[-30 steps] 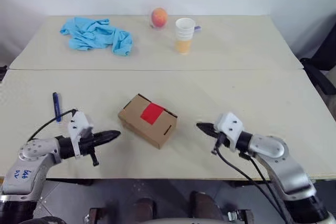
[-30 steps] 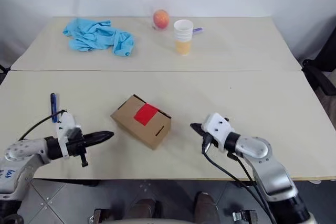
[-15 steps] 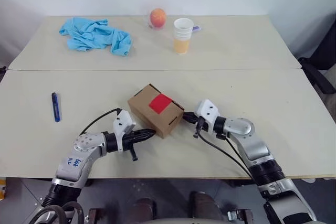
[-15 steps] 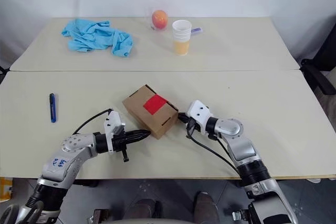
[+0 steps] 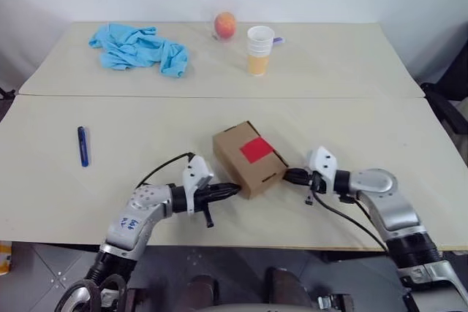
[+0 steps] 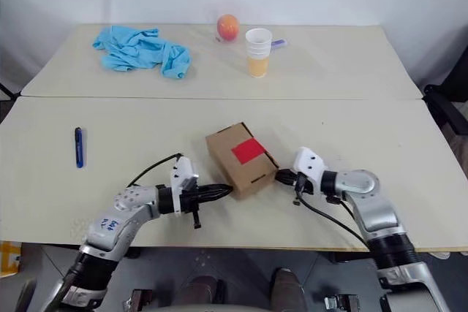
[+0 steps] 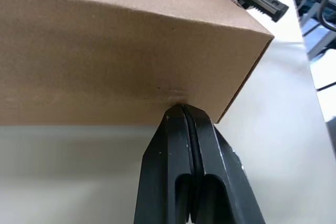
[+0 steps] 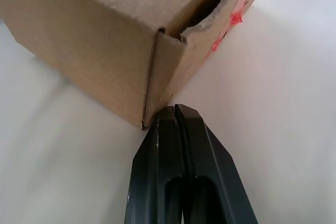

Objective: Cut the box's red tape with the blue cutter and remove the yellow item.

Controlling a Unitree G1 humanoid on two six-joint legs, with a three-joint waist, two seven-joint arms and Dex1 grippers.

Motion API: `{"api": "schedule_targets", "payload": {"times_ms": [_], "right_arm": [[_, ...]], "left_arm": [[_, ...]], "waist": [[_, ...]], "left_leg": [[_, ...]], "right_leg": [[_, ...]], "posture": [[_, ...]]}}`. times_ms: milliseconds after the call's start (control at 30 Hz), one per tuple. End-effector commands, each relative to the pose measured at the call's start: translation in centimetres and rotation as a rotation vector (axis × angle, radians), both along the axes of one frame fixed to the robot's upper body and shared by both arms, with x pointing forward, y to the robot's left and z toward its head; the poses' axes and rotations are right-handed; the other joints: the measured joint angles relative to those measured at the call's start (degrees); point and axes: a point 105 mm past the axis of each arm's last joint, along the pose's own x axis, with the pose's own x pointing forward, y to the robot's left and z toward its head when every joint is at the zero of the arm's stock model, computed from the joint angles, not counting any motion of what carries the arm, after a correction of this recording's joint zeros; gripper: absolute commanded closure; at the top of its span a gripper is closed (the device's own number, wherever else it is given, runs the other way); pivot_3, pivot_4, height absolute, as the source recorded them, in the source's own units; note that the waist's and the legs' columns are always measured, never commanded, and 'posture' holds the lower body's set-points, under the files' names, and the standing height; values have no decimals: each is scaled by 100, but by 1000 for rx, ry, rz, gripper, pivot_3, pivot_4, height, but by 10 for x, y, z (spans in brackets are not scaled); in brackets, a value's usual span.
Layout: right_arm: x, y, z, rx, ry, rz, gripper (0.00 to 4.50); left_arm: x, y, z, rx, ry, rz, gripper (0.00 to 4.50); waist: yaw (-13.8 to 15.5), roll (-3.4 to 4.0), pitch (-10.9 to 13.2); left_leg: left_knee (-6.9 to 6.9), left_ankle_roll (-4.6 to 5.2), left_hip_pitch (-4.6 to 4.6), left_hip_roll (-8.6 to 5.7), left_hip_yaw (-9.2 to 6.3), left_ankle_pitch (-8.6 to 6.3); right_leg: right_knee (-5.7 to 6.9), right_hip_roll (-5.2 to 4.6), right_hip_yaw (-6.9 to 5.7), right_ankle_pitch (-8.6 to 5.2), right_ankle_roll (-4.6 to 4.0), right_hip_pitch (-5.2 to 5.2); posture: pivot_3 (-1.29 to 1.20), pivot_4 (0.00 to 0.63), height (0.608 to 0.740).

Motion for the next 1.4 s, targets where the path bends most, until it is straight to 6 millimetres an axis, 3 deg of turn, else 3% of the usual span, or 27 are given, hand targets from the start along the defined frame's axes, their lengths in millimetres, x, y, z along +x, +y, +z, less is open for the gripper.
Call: {"api": "schedule_targets", "payload": {"times_ms": [33, 367, 467, 533, 600, 667, 733, 800, 867, 1000, 1100, 1167, 1267, 1400], "right_arm": [[-2, -10, 6, -18, -33, 9, 4454], [11, -39, 8, -63, -75, -63, 4454], [9, -44, 8, -45, -74, -59, 4454], [2, -47, 17, 27, -75, -40, 4454], [-11, -52, 33, 172, -40, -30, 4086], [-21, -58, 47, 234, -64, -45, 3576], [-26, -62, 56, 250, -97, -65, 2907], [-34, -67, 82, 354, -147, -69, 2130], [-45, -67, 101, 450, -177, -26, 1443], [-60, -41, 103, 433, -154, 87, 25], [-67, -21, 106, 451, -232, 183, 0], [-71, -10, 107, 467, -220, 237, 0], [-72, -2, 114, 500, -265, 264, 0], [-74, 0, 116, 487, -274, 291, 0]], "left_arm": [[-7, -16, 6, -16, -45, -46, 4500], [-10, -23, -6, -10, -27, -41, 4500], [-12, -4, -9, 24, -31, 13, 4500], [-21, 19, -8, 45, -26, 51, 4500], [-39, 56, 1, 21, -27, 131, 4500], [-49, 107, 8, 2, -14, 339, 4500], [-55, 137, 15, -7, -18, 473, 3957], [-64, 189, 27, 9, -67, 667, 3324], [-75, 228, 36, 17, -101, 802, 2718], [-108, 304, 38, -11, -132, 1138, 1450], [-130, 335, 27, -39, -119, 1311, 551], [-141, 344, 20, -39, -106, 1379, 32], [-151, 344, 12, -50, -87, 1414, 32], [-153, 359, 19, -48, -177, 1540, 32]], "waist": [[-2, 0, 0], [7, 0, 0], [1, 0, 0], [-21, 0, 0], [-35, 3, 1], [-43, 8, 4], [-5, 10, 6], [52, 17, 12], [99, 17, 12], [130, 17, 12], [115, 16, 12], [113, 16, 12], [115, 5, 13], [157, -8, 10]], "left_leg": [[2, 0, 0, 0, 0, 0], [20, 0, 0, 1, 4, 0], [21, 0, 0, 1, 4, 0], [17, 0, 0, 3, 3, 0], [8, -3, 1, 11, 3, -2], [-7, -6, 1, 45, 0, -3], [-14, -10, 1, 51, 1, -7], [13, -9, 0, 47, -1, -12], [20, -7, 2, 47, -1, -13], [16, -2, 5, 48, 1, -24], [15, 1, 5, 48, 4, -33], [16, 5, 4, 47, 7, -36], [15, 9, 4, 44, 8, -40], [16, 8, 4, 43, 0, -41]], "right_leg": [[1, 0, 0, 0, 0, 0], [-1, -2, 2, 4, 7, 6], [-2, -2, 2, 4, 7, 7], [0, -2, 2, 4, 7, 6], [-6, 2, 4, 3, 6, 2], [-22, 6, 9, 2, 5, -2], [-33, 8, 9, 2, 4, -2], [-52, 7, 7, 4, 7, 9], [-55, 5, 7, 6, 10, 13], [-54, 5, 7, 3, 5, 12], [-55, 8, 8, 3, 4, 10], [-54, 5, 9, 3, 5, 8], [-55, 0, 11, 3, 5, 7], [-56, -8, 4, 3, 4, 10]], "posture": [[0, 150, 740], [0, 150, 740], [0, 150, 740], [0, 150, 740], [0, 150, 740], [0, 150, 740], [0, 150, 740], [0, 150, 740], [0, 150, 740], [0, 150, 740], [0, 150, 740], [0, 150, 740], [0, 150, 740], [0, 150, 740]]}}
